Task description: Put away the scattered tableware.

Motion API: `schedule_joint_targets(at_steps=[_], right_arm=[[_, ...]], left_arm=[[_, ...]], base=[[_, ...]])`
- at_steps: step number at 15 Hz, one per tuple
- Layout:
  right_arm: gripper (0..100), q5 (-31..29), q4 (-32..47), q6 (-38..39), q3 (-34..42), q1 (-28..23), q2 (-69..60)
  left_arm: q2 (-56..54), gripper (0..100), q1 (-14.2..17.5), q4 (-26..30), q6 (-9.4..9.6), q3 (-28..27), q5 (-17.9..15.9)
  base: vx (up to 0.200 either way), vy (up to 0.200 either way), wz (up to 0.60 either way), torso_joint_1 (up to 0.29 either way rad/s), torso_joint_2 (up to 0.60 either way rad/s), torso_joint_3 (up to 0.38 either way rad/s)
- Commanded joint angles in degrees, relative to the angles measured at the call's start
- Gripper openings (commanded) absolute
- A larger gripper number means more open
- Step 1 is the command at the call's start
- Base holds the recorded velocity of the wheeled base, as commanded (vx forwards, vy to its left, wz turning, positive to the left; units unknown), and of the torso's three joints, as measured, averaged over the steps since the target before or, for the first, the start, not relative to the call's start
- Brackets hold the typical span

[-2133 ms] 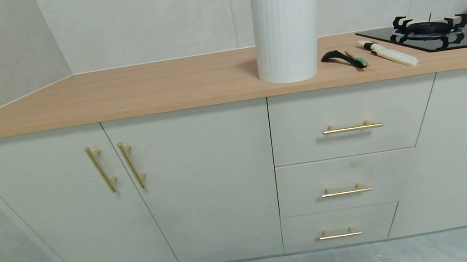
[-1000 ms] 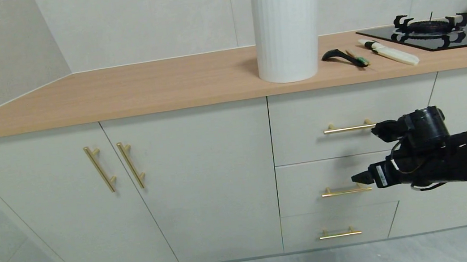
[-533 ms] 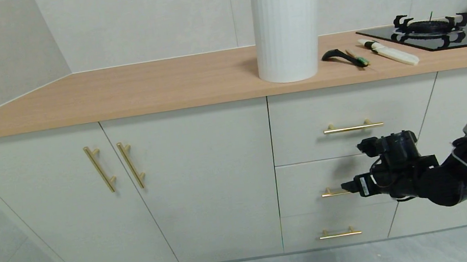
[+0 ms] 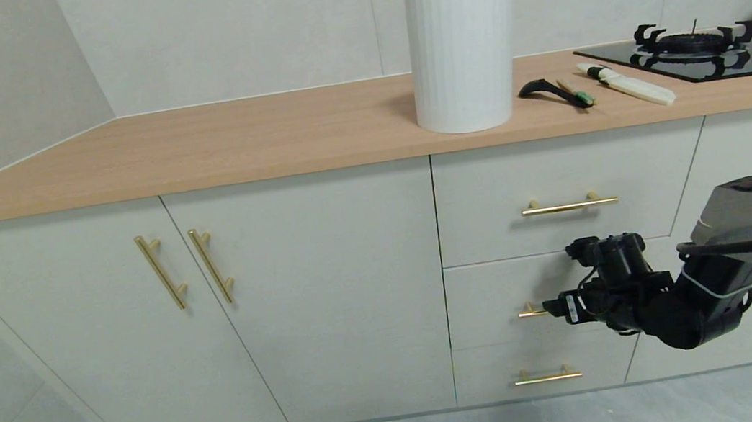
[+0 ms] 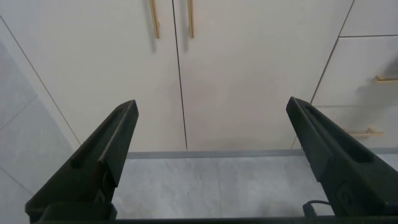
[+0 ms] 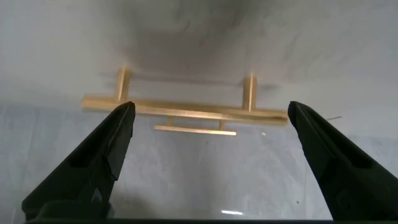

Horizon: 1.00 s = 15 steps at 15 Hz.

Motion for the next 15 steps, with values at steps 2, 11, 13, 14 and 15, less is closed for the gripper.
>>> schedule_joint_targets(at_steps=[2, 11, 13, 14, 15], right_arm=[[100, -0.3, 0.0, 0.4, -2.3, 0.0, 3.0], [100, -3.0, 0.6, 0.3, -3.1, 0.6, 4.9], [100, -3.1, 1.5, 0.2, -2.5, 0.8, 4.5], [100, -3.1, 2.4, 0.2, -2.3, 0.8, 4.2], [100, -3.1, 3.0, 0.2, -2.3, 0.8, 4.1]], left_arm=[[0.1, 100, 0.0, 0.0, -0.03, 0.0, 0.0], [0.1, 100, 0.0, 0.0, -0.03, 0.0, 0.0], [0.1, 100, 0.0, 0.0, -0.03, -0.1, 0.0], [0.1, 100, 0.0, 0.0, -0.03, -0.1, 0.0], [0.1, 100, 0.0, 0.0, -0.03, -0.1, 0.0]], base=[[0.000, 0.000, 0.00, 0.000, 0.00, 0.000], [0.000, 0.000, 0.00, 0.000, 0.00, 0.000], [0.000, 0.000, 0.00, 0.000, 0.00, 0.000], [0.000, 0.000, 0.00, 0.000, 0.00, 0.000], [0.000, 0.000, 0.00, 0.000, 0.00, 0.000]])
